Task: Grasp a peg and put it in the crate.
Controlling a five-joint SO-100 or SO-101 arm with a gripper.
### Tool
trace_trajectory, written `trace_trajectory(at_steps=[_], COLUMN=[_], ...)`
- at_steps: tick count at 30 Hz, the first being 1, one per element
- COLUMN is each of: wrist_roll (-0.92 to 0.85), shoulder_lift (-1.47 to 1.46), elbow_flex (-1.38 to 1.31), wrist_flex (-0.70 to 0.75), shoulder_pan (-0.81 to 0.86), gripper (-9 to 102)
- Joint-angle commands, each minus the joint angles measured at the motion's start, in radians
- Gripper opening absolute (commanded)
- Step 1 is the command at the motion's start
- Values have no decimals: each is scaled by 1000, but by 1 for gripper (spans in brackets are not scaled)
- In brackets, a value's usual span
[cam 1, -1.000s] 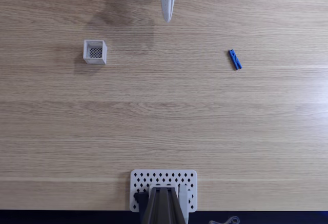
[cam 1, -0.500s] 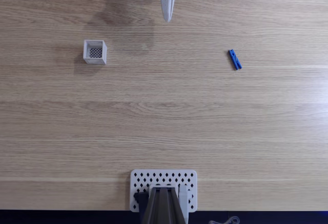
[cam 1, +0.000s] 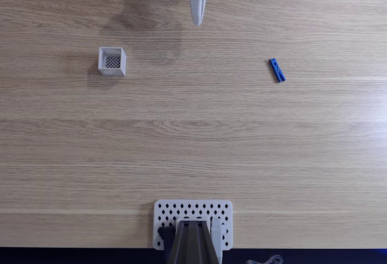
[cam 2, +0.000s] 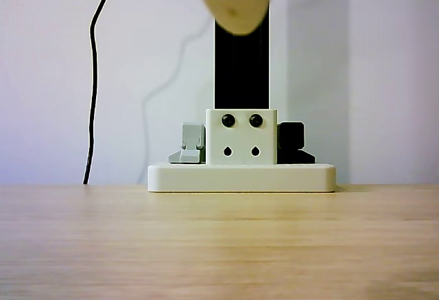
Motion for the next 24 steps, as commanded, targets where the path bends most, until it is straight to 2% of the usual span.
trace_trajectory(at_steps=[1, 11, 17, 21, 24], wrist_roll=[3, 2, -29, -184, -391], shoulder_lift=[25, 17, -206, -440, -620], elbow_flex=[-9, -11, -78, -146, -207], wrist_flex=[2, 0, -78, -204, -282], shoulder_pan=[-8, -2, -67, -118, -123], gripper=[-1, -1, 0, 0, 0])
